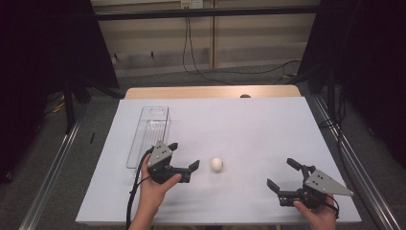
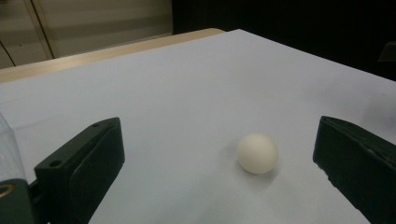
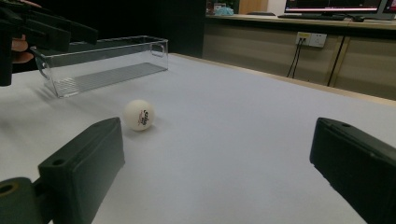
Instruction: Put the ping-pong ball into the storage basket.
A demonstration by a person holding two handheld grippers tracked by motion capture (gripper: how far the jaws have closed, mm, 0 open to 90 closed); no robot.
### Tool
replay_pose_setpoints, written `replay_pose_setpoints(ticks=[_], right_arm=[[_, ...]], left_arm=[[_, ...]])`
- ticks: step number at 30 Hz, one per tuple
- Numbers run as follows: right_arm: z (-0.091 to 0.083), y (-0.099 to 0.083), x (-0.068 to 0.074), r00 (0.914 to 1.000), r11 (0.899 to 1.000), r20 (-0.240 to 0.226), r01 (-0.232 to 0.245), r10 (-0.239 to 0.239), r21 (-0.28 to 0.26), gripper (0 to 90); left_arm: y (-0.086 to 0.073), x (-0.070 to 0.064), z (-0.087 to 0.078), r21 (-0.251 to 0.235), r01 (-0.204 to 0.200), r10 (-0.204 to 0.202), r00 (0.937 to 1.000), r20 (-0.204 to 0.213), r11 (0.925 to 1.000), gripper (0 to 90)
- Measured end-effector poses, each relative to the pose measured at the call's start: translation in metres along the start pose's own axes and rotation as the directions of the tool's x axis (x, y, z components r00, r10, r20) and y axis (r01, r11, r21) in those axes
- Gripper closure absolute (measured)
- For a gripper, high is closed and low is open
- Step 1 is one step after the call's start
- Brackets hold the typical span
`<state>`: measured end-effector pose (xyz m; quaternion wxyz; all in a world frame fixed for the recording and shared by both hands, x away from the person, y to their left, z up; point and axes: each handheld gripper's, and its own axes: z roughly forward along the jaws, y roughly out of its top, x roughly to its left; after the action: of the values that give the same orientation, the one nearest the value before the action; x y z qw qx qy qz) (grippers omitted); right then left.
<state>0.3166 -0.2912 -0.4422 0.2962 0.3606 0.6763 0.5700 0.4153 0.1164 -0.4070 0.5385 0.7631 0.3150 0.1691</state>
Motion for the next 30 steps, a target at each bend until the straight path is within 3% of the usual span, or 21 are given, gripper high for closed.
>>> replay_pose_setpoints(ticks=[30], right_arm=[[0.0,0.0,0.0,1.0,1.0,-0.007,0.007,-0.007,0.002,2.5]], left_arm=[[-0.001,-0.008,0.014,0.025,-0.013,0.013,0.9997,0.018,0.9996,2.2]])
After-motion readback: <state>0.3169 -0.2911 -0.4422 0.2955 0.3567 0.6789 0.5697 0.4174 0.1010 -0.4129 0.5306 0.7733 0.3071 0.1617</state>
